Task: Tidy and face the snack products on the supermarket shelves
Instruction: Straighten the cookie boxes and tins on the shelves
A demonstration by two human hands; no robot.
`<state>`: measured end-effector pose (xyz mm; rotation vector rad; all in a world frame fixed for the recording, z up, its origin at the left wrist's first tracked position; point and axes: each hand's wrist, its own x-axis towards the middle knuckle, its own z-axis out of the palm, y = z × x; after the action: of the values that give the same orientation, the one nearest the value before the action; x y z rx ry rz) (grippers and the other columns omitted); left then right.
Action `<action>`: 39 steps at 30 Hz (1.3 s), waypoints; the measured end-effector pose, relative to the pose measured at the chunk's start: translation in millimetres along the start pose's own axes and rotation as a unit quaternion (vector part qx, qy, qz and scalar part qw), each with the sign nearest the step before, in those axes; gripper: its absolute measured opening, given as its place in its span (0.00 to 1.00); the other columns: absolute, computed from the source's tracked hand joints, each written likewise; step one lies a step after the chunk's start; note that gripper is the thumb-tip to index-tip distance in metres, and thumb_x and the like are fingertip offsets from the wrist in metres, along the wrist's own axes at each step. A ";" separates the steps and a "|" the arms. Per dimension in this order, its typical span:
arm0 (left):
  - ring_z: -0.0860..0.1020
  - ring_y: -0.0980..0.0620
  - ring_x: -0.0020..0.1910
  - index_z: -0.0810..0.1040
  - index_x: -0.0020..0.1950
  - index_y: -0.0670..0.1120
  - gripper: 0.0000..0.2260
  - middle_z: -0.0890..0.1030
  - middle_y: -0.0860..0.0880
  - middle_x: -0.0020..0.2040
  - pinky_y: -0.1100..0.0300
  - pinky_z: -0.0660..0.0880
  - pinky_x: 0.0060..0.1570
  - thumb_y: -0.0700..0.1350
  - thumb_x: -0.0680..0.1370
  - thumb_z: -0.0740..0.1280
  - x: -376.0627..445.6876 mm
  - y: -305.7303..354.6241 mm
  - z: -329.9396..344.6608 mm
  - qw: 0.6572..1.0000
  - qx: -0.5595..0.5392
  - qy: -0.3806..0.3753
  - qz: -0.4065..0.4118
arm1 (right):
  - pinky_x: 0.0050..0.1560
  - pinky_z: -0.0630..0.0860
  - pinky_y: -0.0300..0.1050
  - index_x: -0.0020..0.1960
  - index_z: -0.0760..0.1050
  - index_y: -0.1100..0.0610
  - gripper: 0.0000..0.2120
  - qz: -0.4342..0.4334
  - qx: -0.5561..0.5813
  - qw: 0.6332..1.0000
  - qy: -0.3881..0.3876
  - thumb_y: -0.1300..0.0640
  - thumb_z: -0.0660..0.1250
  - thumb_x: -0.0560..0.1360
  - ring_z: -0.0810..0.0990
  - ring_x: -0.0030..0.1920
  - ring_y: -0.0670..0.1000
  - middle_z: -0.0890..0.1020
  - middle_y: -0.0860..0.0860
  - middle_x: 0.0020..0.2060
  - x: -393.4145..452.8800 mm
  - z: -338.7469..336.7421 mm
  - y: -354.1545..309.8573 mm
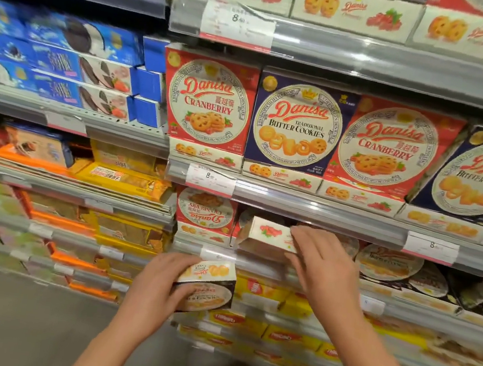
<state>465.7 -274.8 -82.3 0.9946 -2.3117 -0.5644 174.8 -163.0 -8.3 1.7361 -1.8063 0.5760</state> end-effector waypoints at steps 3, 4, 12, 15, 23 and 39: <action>0.69 0.61 0.63 0.76 0.69 0.55 0.23 0.76 0.58 0.63 0.61 0.70 0.59 0.45 0.75 0.75 -0.2 -5.2 -6.5 1.000 0.006 0.024 -0.009 | 0.53 0.81 0.52 0.63 0.80 0.60 0.18 0.001 -0.012 1.000 -0.013 0.56 0.72 0.75 0.82 0.55 0.59 0.84 0.56 0.57 13.3 14.2 -8.1; 0.68 0.62 0.63 0.75 0.69 0.55 0.24 0.76 0.59 0.63 0.61 0.69 0.59 0.46 0.75 0.75 0.2 -7.1 -8.2 1.000 0.008 0.026 -0.013 | 0.51 0.81 0.52 0.63 0.80 0.60 0.18 0.002 -0.015 1.000 -0.021 0.56 0.73 0.75 0.82 0.55 0.59 0.84 0.56 0.57 15.0 18.7 -9.9; 0.70 0.60 0.63 0.74 0.70 0.57 0.24 0.75 0.60 0.64 0.64 0.68 0.58 0.48 0.75 0.74 5.2 -14.6 -6.6 1.000 0.016 0.021 -0.017 | 0.44 0.83 0.53 0.64 0.79 0.60 0.19 0.021 -0.032 0.998 -0.045 0.57 0.74 0.74 0.83 0.54 0.59 0.83 0.56 0.58 21.5 40.9 -11.9; 0.70 0.59 0.63 0.74 0.70 0.57 0.24 0.75 0.60 0.64 0.64 0.68 0.59 0.49 0.75 0.74 8.5 -15.5 -4.9 1.000 0.012 0.018 -0.014 | 0.42 0.82 0.51 0.65 0.79 0.59 0.20 0.022 -0.038 0.998 -0.056 0.58 0.75 0.74 0.83 0.52 0.59 0.83 0.56 0.57 22.7 48.1 -11.5; 0.70 0.58 0.63 0.75 0.69 0.55 0.23 0.76 0.60 0.63 0.64 0.68 0.56 0.48 0.75 0.75 18.4 -16.9 -3.7 1.000 0.012 0.014 -0.016 | 0.41 0.80 0.50 0.57 0.80 0.57 0.18 0.031 -0.089 0.989 -0.111 0.52 0.77 0.70 0.84 0.41 0.58 0.85 0.53 0.44 42.1 56.1 -15.7; 0.70 0.57 0.64 0.74 0.71 0.55 0.24 0.76 0.59 0.64 0.61 0.70 0.59 0.48 0.75 0.75 17.8 -8.2 -4.1 0.999 0.027 -0.008 -0.016 | 0.23 0.58 0.39 0.34 0.80 0.51 0.13 0.076 -0.156 0.962 -0.209 0.62 0.82 0.58 0.75 0.21 0.53 0.77 0.48 0.24 60.0 73.1 -2.4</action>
<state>462.4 -294.0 -78.1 1.0580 -2.3385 -0.5274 169.8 -256.2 -23.8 1.5901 -2.1919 -0.0335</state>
